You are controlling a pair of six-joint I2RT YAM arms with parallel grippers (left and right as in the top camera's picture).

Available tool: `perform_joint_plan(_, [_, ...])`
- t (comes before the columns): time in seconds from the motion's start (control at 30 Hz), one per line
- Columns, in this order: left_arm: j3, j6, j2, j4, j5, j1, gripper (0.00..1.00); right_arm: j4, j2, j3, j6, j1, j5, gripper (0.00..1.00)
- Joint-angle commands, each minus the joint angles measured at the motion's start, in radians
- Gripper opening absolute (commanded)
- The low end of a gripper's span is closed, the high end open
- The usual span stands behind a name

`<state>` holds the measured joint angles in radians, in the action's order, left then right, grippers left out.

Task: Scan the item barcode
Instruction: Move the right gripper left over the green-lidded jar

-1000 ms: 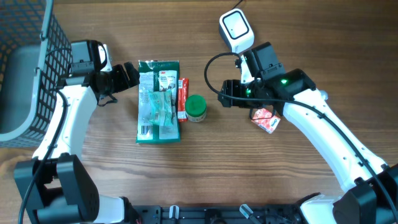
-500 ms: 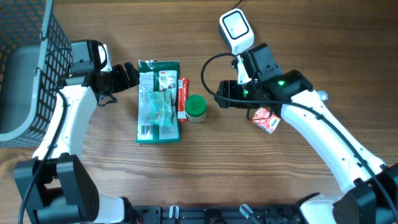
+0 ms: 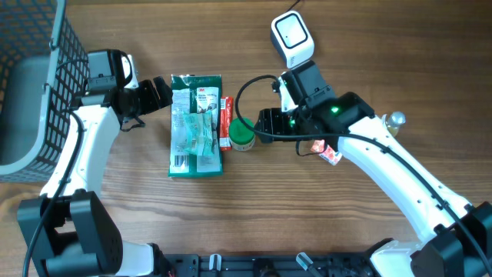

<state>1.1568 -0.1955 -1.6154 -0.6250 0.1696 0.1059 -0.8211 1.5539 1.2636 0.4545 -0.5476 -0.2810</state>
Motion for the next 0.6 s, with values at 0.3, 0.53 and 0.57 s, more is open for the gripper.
perform_joint_plan(0.3, [0.013,0.009,0.011,0.003,-0.006,0.009,1.00,0.005,0.011,-0.009,-0.008,-0.006,-0.004,0.72])
perform_joint_plan(0.53, [0.013,0.009,0.011,0.003,-0.006,0.009,1.00,0.005,0.011,-0.009,-0.007,-0.006,0.007,0.73])
perform_joint_plan(0.57, [0.013,0.009,0.011,0.003,-0.006,0.009,1.00,0.005,0.011,-0.009,-0.007,-0.006,0.012,0.73])
